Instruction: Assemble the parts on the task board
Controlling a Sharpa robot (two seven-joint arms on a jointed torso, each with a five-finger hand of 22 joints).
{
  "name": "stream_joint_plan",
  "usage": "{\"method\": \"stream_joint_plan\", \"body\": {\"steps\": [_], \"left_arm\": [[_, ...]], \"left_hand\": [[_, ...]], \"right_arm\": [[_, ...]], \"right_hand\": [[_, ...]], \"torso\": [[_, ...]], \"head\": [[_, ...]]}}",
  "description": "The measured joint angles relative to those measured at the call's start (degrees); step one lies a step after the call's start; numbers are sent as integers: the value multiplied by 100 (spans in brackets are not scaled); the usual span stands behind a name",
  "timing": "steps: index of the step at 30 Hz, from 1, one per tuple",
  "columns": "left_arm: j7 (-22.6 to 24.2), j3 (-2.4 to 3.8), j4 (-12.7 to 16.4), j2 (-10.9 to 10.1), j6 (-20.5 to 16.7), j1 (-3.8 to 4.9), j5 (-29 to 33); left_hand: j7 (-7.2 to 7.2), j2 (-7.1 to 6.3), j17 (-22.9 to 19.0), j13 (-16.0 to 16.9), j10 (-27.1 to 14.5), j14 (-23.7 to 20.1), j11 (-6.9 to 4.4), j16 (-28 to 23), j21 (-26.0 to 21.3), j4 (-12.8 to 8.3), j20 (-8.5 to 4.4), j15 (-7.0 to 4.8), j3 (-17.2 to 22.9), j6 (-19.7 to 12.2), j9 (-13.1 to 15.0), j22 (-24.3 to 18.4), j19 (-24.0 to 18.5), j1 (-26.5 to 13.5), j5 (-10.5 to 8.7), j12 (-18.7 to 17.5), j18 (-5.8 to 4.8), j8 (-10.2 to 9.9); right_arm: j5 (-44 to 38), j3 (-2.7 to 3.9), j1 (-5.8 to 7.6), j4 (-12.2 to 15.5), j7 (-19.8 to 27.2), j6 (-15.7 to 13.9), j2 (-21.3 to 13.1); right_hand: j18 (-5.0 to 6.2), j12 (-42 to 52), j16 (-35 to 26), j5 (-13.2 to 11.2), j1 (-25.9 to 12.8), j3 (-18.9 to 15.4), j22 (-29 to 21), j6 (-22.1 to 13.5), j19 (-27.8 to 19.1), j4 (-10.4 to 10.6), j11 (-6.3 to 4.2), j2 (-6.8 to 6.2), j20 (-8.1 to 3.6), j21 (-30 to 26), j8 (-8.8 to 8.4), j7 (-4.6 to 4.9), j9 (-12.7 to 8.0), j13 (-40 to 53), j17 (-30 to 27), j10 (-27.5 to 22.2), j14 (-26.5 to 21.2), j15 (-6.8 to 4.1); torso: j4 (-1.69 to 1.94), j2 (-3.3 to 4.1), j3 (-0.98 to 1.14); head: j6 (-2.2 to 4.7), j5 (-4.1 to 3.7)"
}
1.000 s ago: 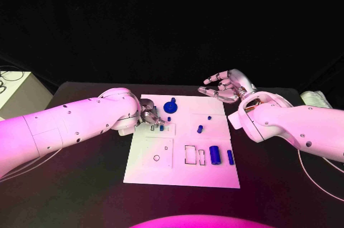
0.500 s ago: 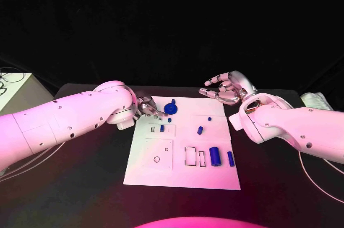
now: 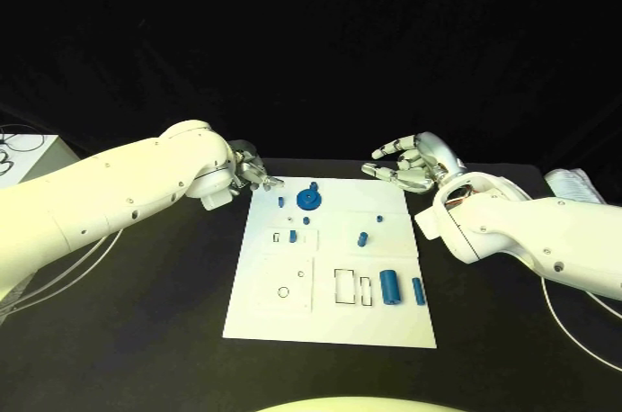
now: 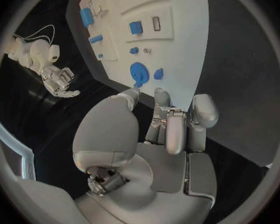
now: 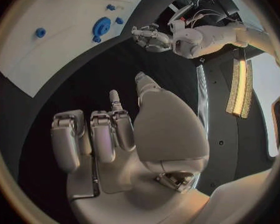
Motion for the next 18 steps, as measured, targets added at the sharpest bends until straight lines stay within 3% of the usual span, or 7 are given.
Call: {"method": "stream_joint_plan", "body": {"steps": [5, 11, 18], "left_arm": [[13, -8, -365, 208, 179, 36, 5], [16, -76, -697, 415, 438, 41, 3], [16, -124, -904, 537, 636, 40, 2]], "left_hand": [[30, -31, 0, -7, 0, 13, 0, 0, 0, 0, 23, 13, 0, 31, -28, 16, 23, -31, 0, 0, 0, 0], [31, -98, 0, -60, -21, 20, 21, 0, 0, 0, 22, 20, 0, 31, -67, 16, 23, -99, 0, 0, 0, -21], [31, -123, 0, -71, -20, 0, 21, 0, 0, 7, 22, 40, -109, 75, -116, 33, 23, -309, 0, 0, 1, -21]], "right_arm": [[0, 0, 0, 6, 0, 3, 8], [0, 0, 0, 24, 0, 5, 8], [0, 0, 0, 40, 0, 7, 8]], "right_hand": [[0, -22, 0, 0, -15, -15, 0, 0, 0, -15, 0, 15, 0, 0, 0, 0, 0, 0, 0, 0, 0, 0], [0, -22, 0, 0, -23, -15, -1, 0, 0, -15, 0, 23, 0, 0, 0, 0, 0, 0, 0, 0, 0, 0], [0, -22, 0, 0, -23, -15, -1, 0, 0, -16, 0, 23, 0, 0, 0, 0, 0, -1, 0, 0, 0, 0]], "torso": [[0, 32, 3], [3, 70, 2], [-10, 103, -3]], "head": [[15, 4], [37, -3], [62, -9]]}}
